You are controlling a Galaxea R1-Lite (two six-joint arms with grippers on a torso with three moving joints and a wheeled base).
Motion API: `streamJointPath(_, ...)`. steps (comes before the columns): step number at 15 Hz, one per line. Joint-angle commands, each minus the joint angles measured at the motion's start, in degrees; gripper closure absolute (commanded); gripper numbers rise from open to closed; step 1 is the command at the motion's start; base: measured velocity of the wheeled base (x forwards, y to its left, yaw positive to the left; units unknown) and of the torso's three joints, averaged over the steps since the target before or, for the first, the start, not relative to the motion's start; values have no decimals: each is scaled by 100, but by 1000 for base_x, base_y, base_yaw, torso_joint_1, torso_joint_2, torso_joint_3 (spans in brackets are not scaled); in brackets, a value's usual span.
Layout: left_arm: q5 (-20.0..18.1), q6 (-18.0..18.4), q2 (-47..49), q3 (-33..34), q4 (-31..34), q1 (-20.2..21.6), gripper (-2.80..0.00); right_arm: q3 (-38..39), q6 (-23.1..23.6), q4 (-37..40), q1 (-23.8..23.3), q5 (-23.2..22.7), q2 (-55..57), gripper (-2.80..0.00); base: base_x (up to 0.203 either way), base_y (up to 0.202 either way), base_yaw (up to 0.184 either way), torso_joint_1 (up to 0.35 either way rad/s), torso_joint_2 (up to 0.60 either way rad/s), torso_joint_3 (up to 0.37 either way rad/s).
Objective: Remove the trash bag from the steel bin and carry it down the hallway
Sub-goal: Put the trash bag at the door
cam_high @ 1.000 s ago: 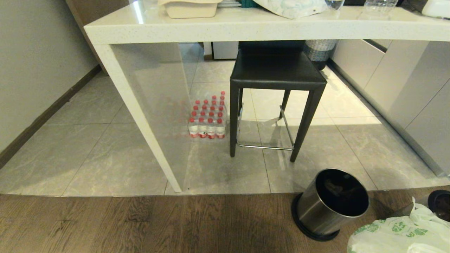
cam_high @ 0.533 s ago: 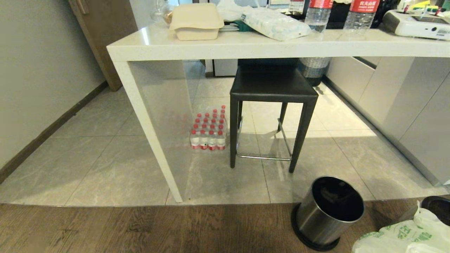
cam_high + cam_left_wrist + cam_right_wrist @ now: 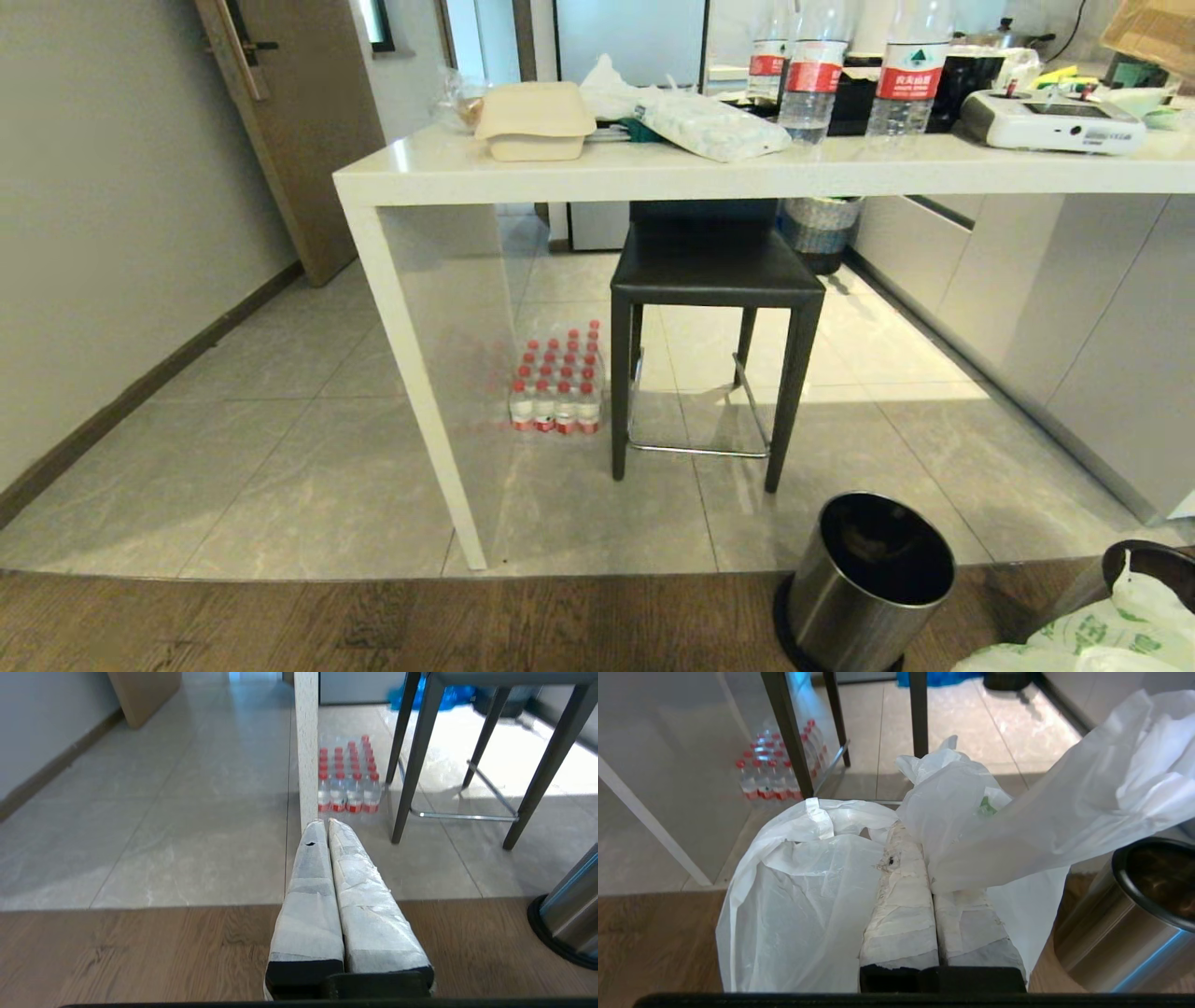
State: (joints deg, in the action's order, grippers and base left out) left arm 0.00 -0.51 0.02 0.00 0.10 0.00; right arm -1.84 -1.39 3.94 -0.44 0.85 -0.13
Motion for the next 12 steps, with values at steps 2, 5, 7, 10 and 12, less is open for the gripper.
streamJointPath(2, 0, 16, -2, 0, -1, 0, 0, 0, -2, 2, -9, 3, 13, 0, 0, 0, 0, 2, -2, 141)
streamJointPath(5, 0, 33, -2, 0, -10, 0, 0, 0, -2, 2, 0, 3, 13, 0, 0, 0, 0, 2, 0, 31)
streamJointPath(7, 0, 42, -2, 0, -10, 0, 0, 0, -2, 2, 0, 3, 13, 0, 0, 0, 0, 0, 0, 0)
streamJointPath(10, 0, 42, -2, 0, -10, 0, 0, 6, -2, 2, 0, 3, 13, 0, 0, 0, 0, 0, 0, 0)
streamJointPath(12, 0, 42, -2, 0, -10, 0, 0, 0, -2, 2, 0, 3, 13, 0, 0, 0, 0, 0, 0, 0)
